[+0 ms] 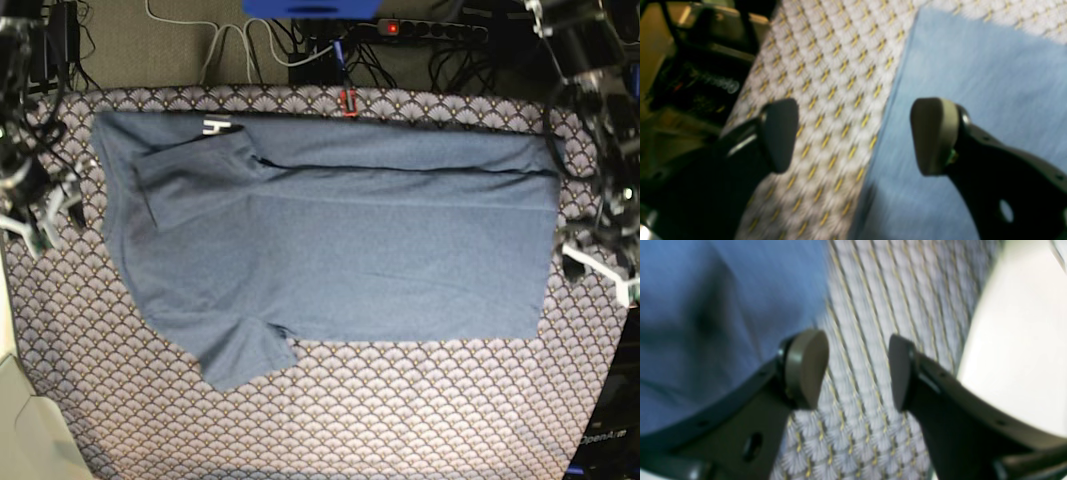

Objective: Fold the T-shirt properly
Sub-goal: 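Lower both grippers to the hem corners and grasp the hem, then lift the hem with both grippers and fold it over toward the collar, then release the hem with the right gripper and move it toward the sleeve, then grasp the sleeve flap with the right gripper and tuck it onto the strip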

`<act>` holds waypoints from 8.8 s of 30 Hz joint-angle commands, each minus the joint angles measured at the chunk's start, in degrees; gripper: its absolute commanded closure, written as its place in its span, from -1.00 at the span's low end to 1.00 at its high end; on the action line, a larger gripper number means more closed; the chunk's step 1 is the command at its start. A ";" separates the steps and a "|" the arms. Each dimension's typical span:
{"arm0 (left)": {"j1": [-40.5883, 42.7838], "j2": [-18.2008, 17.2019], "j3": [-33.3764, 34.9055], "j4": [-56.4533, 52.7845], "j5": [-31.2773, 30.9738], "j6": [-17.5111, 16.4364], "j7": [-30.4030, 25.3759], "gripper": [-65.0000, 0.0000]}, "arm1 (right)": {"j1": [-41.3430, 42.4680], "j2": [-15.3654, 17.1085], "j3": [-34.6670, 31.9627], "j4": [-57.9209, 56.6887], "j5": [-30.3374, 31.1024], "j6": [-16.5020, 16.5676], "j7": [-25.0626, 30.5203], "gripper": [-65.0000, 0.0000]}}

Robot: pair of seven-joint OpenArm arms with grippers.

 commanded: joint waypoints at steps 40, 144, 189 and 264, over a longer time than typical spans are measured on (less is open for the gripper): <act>-32.47 -0.44 24.92 -63.63 -0.27 0.24 -47.48 -0.61 | 46.79 -9.64 -17.45 -64.10 -16.14 -4.89 19.29 -0.01; 11.13 1.84 -3.92 -0.07 -0.88 -0.29 -19.35 0.98 | -4.73 -7.00 -11.29 9.22 -16.06 -4.71 7.07 1.00; 17.55 5.53 -3.66 -0.86 -0.88 -0.38 -14.78 -0.12 | -15.19 -6.91 -7.77 10.71 -15.88 -0.41 1.71 0.13; 17.64 5.80 -1.11 -1.13 -0.44 0.06 -14.52 -0.11 | 26.74 -20.01 -20.26 -30.96 -15.88 4.03 -4.18 0.22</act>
